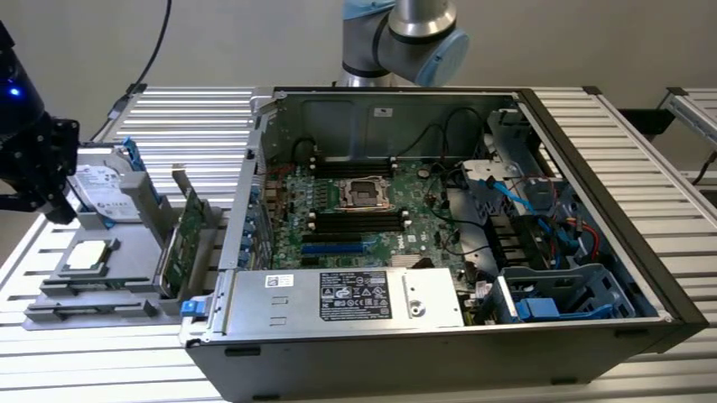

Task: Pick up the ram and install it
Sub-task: 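Pick up the ram and move it above insertion slot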

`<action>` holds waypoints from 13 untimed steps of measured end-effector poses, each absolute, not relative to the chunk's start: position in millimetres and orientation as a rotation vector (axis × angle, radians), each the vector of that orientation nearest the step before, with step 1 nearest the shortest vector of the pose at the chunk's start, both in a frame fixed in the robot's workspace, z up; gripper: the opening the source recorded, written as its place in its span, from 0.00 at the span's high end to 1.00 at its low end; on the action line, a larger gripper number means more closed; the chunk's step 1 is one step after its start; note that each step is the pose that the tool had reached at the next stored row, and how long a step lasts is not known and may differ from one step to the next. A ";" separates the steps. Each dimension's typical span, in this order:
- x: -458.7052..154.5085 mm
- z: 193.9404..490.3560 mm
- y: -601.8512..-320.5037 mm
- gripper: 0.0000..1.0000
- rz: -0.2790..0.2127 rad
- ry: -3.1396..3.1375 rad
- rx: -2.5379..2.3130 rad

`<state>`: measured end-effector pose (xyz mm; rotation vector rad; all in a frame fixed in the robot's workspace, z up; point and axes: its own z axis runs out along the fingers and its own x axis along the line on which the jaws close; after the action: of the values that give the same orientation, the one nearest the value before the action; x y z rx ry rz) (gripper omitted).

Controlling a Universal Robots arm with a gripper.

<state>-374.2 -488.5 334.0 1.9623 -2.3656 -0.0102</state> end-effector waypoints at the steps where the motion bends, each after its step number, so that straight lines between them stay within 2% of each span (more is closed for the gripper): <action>1: -374.2 333.7 -488.5 0.89 -0.009 -2.348 1.983; 13: -374.2 330.9 -488.5 0.89 0.002 -2.118 2.227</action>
<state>-374.2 -488.5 330.9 2.2274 -2.1175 0.0022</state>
